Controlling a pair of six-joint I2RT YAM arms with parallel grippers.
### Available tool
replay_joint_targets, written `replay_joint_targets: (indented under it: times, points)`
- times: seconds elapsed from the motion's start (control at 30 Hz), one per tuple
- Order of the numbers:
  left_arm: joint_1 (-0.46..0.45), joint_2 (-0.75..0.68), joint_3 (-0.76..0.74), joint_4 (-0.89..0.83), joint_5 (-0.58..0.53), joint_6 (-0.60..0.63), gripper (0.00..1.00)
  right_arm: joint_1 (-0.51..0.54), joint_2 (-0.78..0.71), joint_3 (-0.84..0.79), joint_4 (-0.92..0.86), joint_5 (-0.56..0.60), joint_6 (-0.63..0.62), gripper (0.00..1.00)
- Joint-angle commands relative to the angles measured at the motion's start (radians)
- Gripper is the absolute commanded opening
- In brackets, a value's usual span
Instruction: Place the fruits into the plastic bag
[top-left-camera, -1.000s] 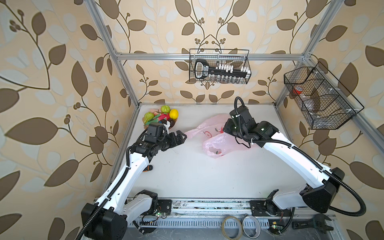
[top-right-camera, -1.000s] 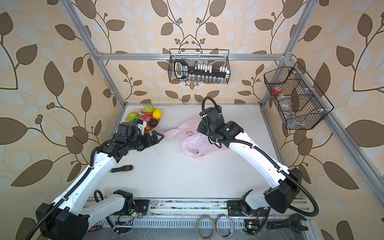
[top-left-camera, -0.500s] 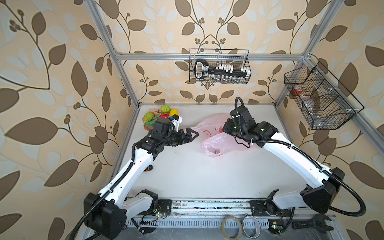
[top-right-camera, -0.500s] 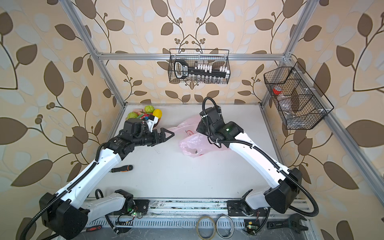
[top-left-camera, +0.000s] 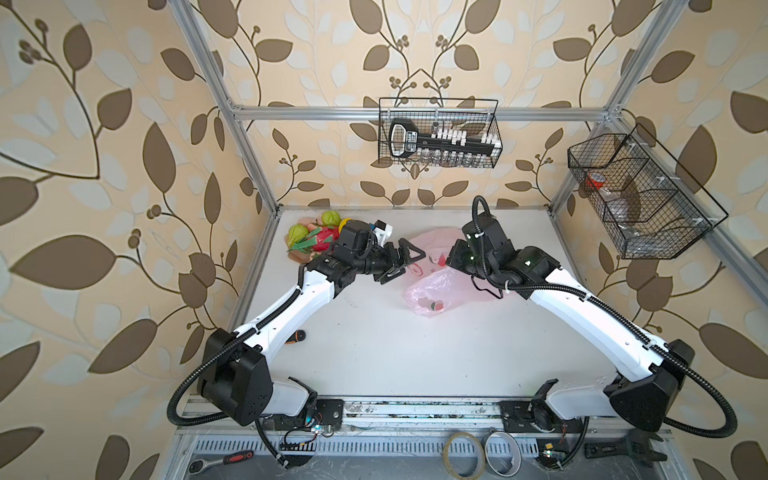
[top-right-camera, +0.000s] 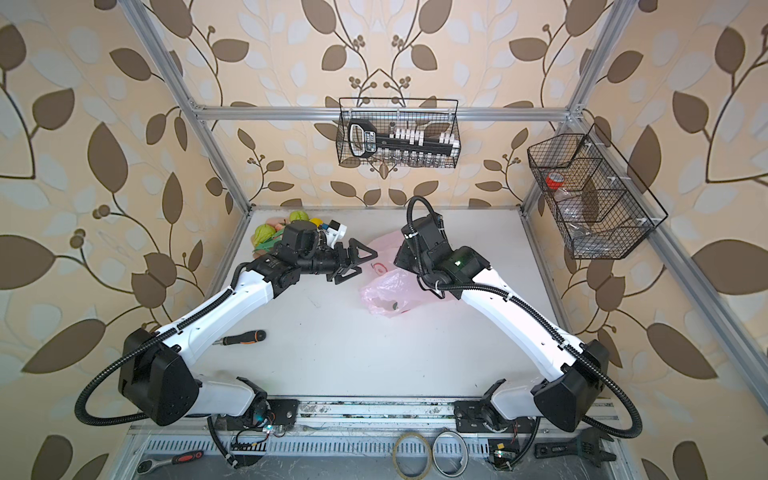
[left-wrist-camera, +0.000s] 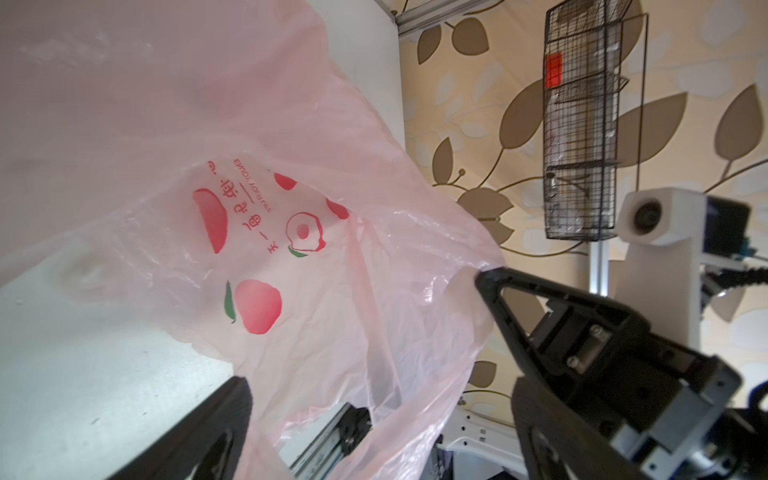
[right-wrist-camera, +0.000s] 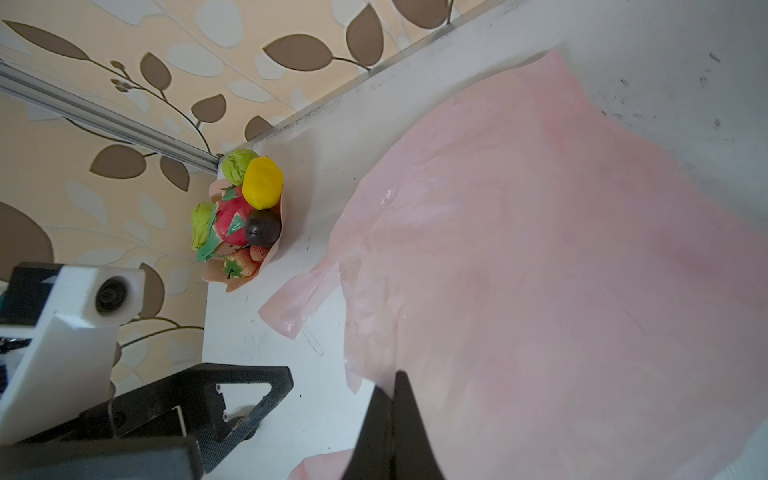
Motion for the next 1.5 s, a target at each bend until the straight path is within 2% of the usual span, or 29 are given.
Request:
replay_joint_targets:
  times: [0.0, 0.13, 0.43, 0.53, 0.63, 0.83, 1.07, 1.17, 1.47]
  points:
    - [-0.017, 0.044, -0.028, 0.232, -0.054, -0.209, 0.99, 0.016, -0.029, -0.038, 0.033, -0.005, -0.001, 0.00]
    - [-0.026, 0.124, -0.025, 0.345, -0.087, -0.287, 0.99, 0.028, -0.025, -0.042, 0.042, -0.015, -0.001, 0.00]
    - [-0.047, 0.235, 0.022, 0.403, -0.127, -0.405, 0.98, 0.040, -0.038, -0.059, 0.062, -0.023, -0.012, 0.00]
    - [-0.050, 0.263, 0.029, 0.423, -0.143, -0.433, 0.90, 0.040, -0.058, -0.087, 0.079, -0.032, -0.013, 0.00]
    - [-0.061, 0.287, 0.040, 0.457, -0.140, -0.450, 0.69, 0.038, -0.066, -0.101, 0.076, -0.043, -0.024, 0.00]
    - [-0.072, 0.313, 0.052, 0.480, -0.145, -0.447, 0.02, 0.043, -0.076, -0.112, 0.041, -0.063, -0.036, 0.00]
    - [-0.089, 0.270, 0.033, 0.435, -0.208, -0.419, 0.00, 0.065, -0.089, -0.101, -0.049, -0.003, -0.048, 0.00]
    - [-0.101, 0.257, 0.039, 0.418, -0.223, -0.404, 0.00, 0.069, -0.085, -0.087, -0.095, 0.016, -0.050, 0.14]
    - [-0.145, 0.243, 0.053, 0.397, -0.252, -0.381, 0.00, 0.111, -0.073, -0.072, -0.165, 0.062, -0.037, 0.43]
